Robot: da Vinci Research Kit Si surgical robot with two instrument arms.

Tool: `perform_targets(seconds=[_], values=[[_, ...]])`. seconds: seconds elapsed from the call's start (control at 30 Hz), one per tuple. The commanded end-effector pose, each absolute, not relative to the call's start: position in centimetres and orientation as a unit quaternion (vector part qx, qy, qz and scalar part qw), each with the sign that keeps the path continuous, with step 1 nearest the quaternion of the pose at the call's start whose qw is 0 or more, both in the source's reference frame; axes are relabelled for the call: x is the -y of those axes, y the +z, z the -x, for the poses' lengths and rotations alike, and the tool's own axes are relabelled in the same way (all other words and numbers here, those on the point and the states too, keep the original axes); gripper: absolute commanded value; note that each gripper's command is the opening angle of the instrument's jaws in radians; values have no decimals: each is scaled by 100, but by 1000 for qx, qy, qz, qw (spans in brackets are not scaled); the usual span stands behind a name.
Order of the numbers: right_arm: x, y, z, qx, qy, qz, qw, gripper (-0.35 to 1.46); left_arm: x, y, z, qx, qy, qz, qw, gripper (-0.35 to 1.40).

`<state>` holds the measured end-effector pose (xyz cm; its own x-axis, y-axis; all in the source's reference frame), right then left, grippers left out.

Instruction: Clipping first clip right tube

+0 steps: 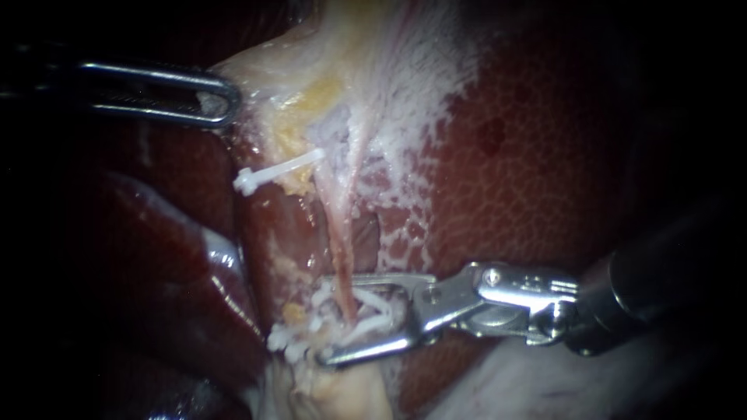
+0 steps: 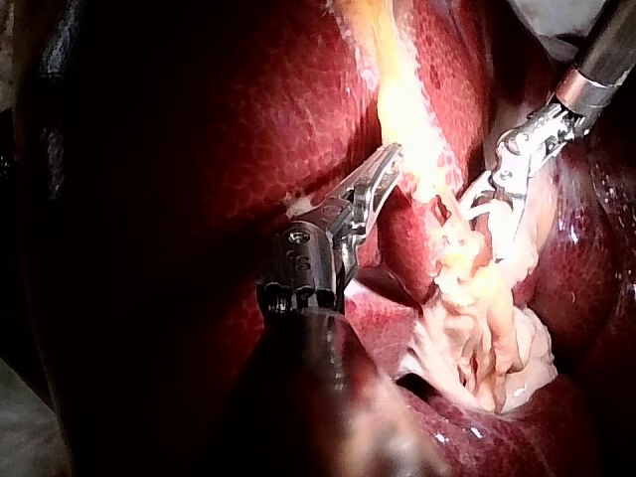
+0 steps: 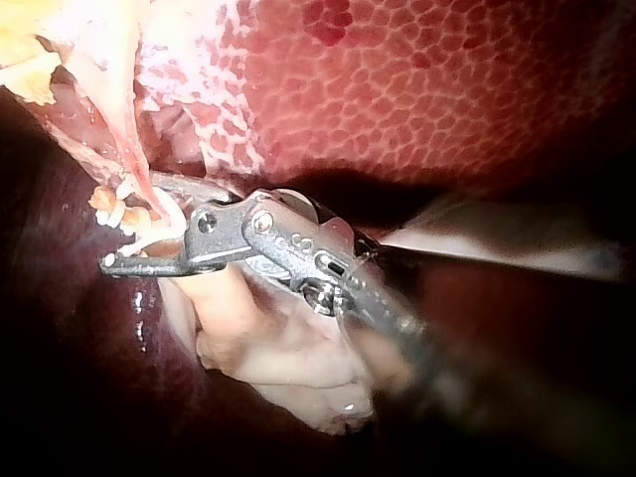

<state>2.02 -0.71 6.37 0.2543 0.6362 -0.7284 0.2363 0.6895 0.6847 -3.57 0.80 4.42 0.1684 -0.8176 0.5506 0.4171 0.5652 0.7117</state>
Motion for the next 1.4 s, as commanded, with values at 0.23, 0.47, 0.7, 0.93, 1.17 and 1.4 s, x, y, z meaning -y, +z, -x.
perform_targets(seconds=[0.23, 0.47, 0.7, 0.93, 1.17, 1.4], values=[[70, 638, -202, -585, 135, -395, 695, 54, -80, 443, 359, 490, -419, -205, 736, -35], [69, 641, -202, -580, 125, -412, 691, 53, -81, 444, 359, 490, -419, -205, 736, -35], [69, 642, -202, -578, 110, -425, 688, 51, -81, 445, 360, 490, -419, -205, 736, -35], [73, 645, -199, -570, 88, -452, 681, 44, -82, 446, 360, 490, -419, -205, 736, -35], [74, 649, -198, -571, 101, -442, 684, 43, -82, 446, 360, 490, -419, -205, 736, -35], [68, 655, -197, -560, 124, -453, 682, 33, -82, 446, 360, 490, -419, -205, 736, -35]])
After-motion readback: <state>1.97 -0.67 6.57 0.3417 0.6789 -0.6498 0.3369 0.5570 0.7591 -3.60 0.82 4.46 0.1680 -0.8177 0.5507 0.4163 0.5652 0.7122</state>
